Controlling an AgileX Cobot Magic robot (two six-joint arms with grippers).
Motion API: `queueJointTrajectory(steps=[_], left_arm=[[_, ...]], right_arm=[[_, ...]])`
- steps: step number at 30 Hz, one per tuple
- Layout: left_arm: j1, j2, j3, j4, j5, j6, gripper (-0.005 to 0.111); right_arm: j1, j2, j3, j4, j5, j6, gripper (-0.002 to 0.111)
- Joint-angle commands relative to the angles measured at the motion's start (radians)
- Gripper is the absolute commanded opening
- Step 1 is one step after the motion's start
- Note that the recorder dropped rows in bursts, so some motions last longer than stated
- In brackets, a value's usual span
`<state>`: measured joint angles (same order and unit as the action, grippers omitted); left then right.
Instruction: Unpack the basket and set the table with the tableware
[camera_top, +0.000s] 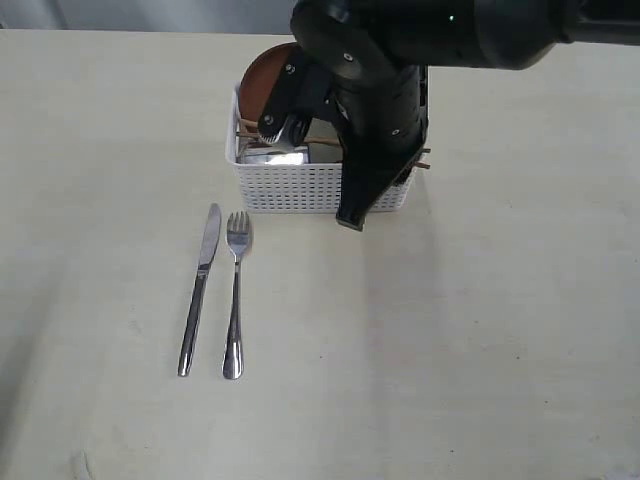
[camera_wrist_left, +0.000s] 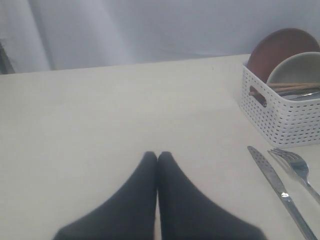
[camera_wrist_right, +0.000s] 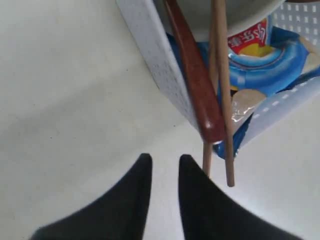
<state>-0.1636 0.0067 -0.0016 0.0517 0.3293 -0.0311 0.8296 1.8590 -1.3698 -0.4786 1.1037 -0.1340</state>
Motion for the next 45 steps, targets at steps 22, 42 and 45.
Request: queueJointTrajectory(steps=[22, 42, 45], left_arm=[[0.003, -0.007, 0.002, -0.002, -0.008, 0.0, 0.0], [0.003, -0.007, 0.002, -0.002, -0.008, 0.0, 0.0], [0.003, -0.007, 0.002, -0.002, -0.008, 0.0, 0.0]], right_arm=[[0.0, 0.044, -0.002, -0.061, -0.077, 0.061, 0.029], [0.0, 0.008, -0.002, -0.095, -0.056, 0.059, 0.0], [0.0, -0.019, -0.002, -0.088, -0.071, 0.059, 0.0]])
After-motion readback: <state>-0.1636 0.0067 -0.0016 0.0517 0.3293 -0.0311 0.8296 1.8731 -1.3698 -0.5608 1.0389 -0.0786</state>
